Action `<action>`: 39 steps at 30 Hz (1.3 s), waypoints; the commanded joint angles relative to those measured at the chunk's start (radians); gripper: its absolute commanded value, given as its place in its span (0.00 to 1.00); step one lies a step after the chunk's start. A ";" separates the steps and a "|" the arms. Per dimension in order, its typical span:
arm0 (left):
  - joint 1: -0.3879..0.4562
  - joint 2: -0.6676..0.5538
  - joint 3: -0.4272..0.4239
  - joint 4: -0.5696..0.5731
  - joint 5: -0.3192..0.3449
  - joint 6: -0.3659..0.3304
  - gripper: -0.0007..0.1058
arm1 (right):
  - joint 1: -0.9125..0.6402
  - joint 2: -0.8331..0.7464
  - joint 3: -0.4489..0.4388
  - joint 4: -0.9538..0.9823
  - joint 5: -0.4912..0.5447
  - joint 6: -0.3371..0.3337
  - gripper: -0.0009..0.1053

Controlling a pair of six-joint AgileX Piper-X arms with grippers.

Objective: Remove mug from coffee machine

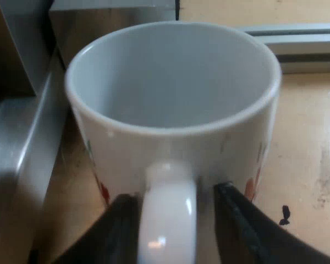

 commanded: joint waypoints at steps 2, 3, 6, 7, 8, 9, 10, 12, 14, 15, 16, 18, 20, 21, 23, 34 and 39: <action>-0.004 0.000 -0.002 -0.012 0.007 -0.010 0.72 | -0.006 -0.013 -0.006 -0.025 -0.002 0.001 0.60; -0.004 0.000 -0.002 -0.012 0.007 -0.010 0.72 | -0.006 -0.023 -0.006 -0.002 -0.002 0.001 0.59; -0.004 0.000 -0.002 -0.012 0.007 -0.010 0.72 | -0.004 -0.068 -0.006 0.081 -0.002 0.019 0.59; -0.004 0.000 -0.002 -0.012 0.007 -0.010 0.72 | -0.004 -0.072 -0.006 0.088 -0.002 0.020 0.59; -0.004 0.000 -0.002 -0.012 0.007 -0.010 0.72 | -0.004 -0.090 -0.006 0.121 -0.002 0.022 0.59; -0.004 0.000 -0.002 -0.012 0.007 -0.010 0.72 | -0.004 -0.142 -0.006 0.199 -0.002 0.021 0.59; -0.004 0.000 -0.002 -0.012 0.007 -0.010 0.72 | -0.004 -0.154 -0.006 0.215 -0.002 0.021 0.59; -0.004 0.000 -0.002 -0.012 0.007 -0.010 0.72 | -0.004 -0.217 -0.006 0.300 -0.004 0.021 0.59; -0.004 0.000 -0.002 -0.012 0.007 -0.010 0.72 | -0.004 -0.245 -0.006 0.326 -0.007 0.021 0.59; -0.004 0.000 -0.002 -0.015 0.007 -0.010 0.72 | -0.004 -0.245 -0.006 0.335 -0.008 0.021 0.59; -0.004 0.000 -0.002 -0.019 0.007 -0.010 0.72 | -0.004 -0.259 -0.006 0.353 -0.013 0.021 0.59; -0.004 0.000 -0.002 -0.019 0.007 -0.010 0.72 | -0.004 -0.449 -0.006 0.571 -0.101 0.021 0.59; -0.004 0.000 -0.002 -0.019 0.007 -0.010 0.72 | -0.004 -0.545 -0.006 0.673 -0.118 0.021 0.59; -0.004 0.000 -0.002 -0.019 0.007 -0.010 0.72 | -0.004 -0.571 -0.006 0.701 -0.125 0.021 0.59; -0.004 0.000 -0.002 -0.024 0.007 -0.010 0.72 | -0.004 -0.673 -0.009 0.812 -0.138 0.021 0.59; -0.004 0.000 -0.054 0.020 -0.064 -0.010 0.72 | -0.004 -0.965 -0.137 1.343 -0.163 0.040 0.59; -0.004 0.000 -0.116 0.125 -0.206 -0.010 0.72 | -0.004 -0.989 -0.271 1.605 -0.207 0.040 0.59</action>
